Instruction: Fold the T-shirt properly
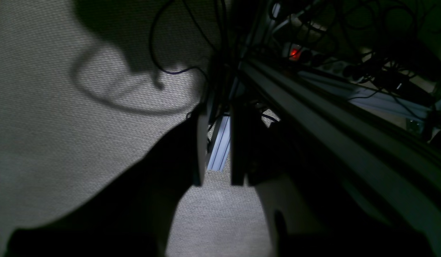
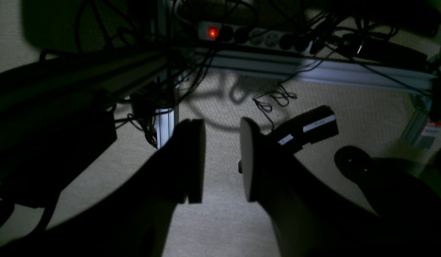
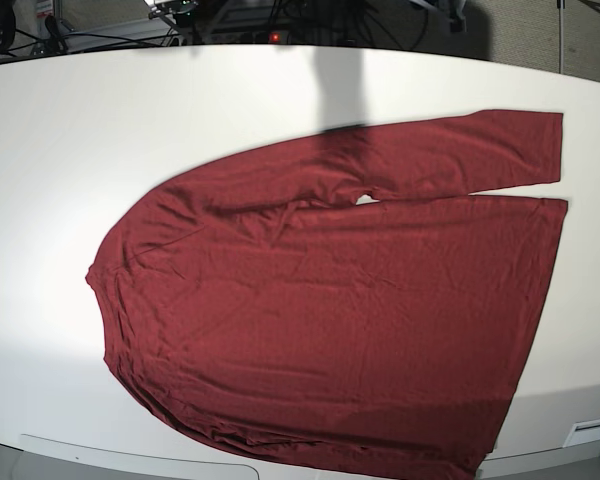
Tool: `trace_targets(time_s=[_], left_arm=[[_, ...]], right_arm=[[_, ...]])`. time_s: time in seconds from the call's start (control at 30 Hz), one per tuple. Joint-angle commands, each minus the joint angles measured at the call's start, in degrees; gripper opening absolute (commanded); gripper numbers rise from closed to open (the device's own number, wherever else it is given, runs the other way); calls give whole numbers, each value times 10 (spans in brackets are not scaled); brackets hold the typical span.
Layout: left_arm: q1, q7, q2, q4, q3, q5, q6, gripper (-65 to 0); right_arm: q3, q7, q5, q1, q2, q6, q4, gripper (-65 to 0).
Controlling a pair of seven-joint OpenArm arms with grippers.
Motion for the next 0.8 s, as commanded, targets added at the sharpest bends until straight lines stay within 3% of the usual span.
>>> trace_targets(time_s=[0.0,0.77], left_arm=[[4,-2,-2,3,-2,-2,-2,-534],[5,-29,-2,3,-2,-2,-2,-534]], right_arm=[[1,3,2,-2,3,3,3,-472],[1,9,3,-2,19,4,3,-472]])
